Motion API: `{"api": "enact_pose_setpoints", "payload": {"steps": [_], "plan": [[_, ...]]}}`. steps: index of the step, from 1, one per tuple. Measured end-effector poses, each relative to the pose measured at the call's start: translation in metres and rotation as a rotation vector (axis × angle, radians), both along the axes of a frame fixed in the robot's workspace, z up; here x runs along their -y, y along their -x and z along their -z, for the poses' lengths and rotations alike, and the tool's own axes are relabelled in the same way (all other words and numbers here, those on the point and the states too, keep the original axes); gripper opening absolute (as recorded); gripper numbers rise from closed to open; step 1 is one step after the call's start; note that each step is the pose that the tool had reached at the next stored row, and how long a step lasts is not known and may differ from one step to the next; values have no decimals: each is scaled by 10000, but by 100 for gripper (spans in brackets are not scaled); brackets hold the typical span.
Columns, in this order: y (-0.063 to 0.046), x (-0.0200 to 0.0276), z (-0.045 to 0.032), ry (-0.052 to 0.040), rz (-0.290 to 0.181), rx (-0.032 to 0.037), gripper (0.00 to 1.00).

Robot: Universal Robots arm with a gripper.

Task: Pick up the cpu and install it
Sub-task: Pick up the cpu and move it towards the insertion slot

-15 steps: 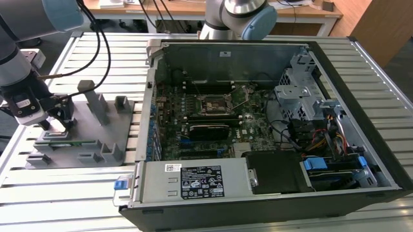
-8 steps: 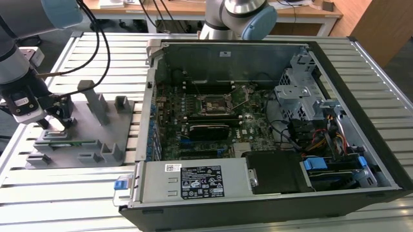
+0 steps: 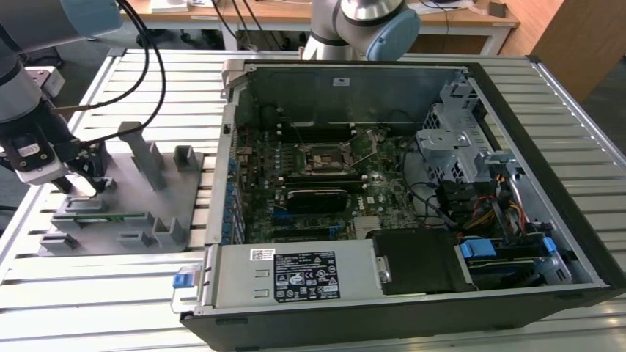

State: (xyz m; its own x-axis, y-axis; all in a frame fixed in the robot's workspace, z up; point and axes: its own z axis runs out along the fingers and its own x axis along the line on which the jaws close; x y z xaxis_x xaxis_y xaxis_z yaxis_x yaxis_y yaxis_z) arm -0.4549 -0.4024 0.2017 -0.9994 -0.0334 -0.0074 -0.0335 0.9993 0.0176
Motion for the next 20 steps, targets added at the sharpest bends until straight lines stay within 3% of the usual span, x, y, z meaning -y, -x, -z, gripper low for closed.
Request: {"api": "enact_pose_setpoints", "payload": {"steps": [20], "plan": [[3, -9, -223, 1, 0, 2, 54]]}}
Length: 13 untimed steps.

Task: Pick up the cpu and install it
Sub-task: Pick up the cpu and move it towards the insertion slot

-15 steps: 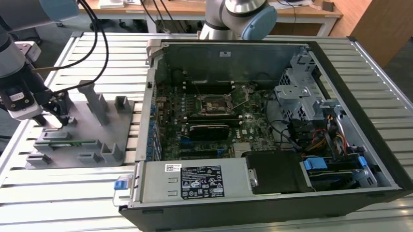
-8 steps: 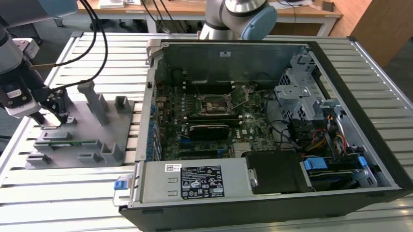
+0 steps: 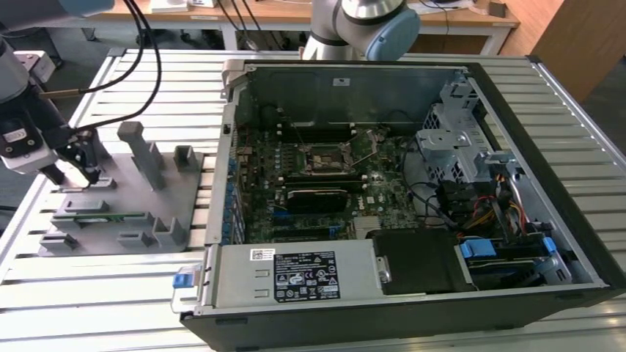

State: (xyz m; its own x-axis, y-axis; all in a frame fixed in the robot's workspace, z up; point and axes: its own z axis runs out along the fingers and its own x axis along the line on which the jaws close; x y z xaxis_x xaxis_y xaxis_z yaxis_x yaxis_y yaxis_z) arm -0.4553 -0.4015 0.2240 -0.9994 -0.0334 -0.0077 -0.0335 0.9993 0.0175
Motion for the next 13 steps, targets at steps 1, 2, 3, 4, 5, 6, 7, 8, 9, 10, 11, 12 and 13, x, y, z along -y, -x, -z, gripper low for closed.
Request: {"api": "enact_pose_setpoints", "payload": {"steps": [1, 2, 3, 4, 5, 6, 7, 8, 9, 10, 11, 12, 13], "plan": [[0, 0, -7, 0, 0, 1, 54], [0, 0, -16, 0, 0, 1, 54], [0, 0, -27, 0, 0, 1, 54], [0, 0, -40, 0, 0, 1, 54], [0, 0, -52, 0, 0, 1, 54], [0, 0, -61, 0, 0, 1, 54], [0, 0, -69, 0, 0, 1, 54], [0, 0, -78, 0, 0, 1, 54], [0, 0, -87, 0, 0, 1, 54], [0, 0, -96, 0, 0, 1, 54], [0, 0, -105, 0, 0, 1, 54], [0, 0, -115, 0, 0, 1, 54], [0, 0, -125, 0, 0, 1, 54]]}}
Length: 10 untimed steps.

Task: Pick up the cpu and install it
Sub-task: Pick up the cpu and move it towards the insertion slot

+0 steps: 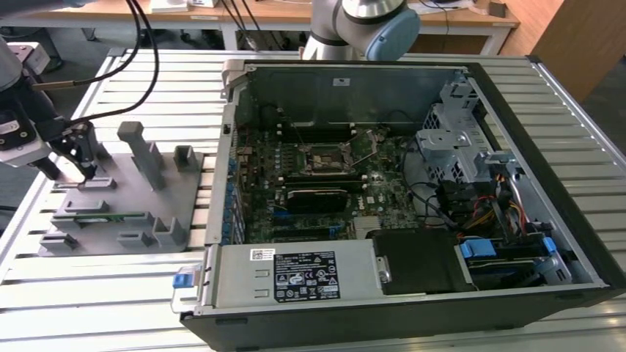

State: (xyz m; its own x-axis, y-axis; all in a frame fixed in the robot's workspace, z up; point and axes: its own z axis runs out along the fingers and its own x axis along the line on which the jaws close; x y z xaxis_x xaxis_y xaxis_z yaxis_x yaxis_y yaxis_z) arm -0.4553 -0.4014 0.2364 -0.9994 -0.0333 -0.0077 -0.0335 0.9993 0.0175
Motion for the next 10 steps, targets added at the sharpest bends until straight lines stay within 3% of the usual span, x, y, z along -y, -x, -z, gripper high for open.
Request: {"api": "enact_pose_setpoints", "payload": {"steps": [10], "plan": [[0, 0, -56, 0, 0, 1, 54]]}}
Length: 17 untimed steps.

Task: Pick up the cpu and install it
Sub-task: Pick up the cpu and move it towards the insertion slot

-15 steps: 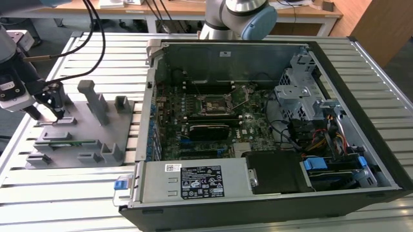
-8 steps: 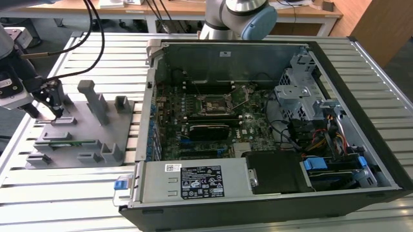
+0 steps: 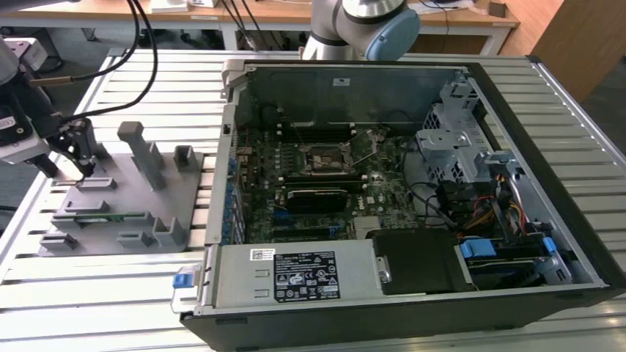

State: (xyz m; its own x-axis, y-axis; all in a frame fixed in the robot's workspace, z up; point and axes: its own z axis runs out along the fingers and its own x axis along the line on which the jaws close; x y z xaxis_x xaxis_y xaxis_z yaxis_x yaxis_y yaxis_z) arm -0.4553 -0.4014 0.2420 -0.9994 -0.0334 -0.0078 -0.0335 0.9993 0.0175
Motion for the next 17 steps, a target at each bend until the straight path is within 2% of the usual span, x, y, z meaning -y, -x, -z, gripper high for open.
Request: {"api": "enact_pose_setpoints", "payload": {"steps": [17], "plan": [[1, 0, -40, 0, 0, 0, 54]]}}
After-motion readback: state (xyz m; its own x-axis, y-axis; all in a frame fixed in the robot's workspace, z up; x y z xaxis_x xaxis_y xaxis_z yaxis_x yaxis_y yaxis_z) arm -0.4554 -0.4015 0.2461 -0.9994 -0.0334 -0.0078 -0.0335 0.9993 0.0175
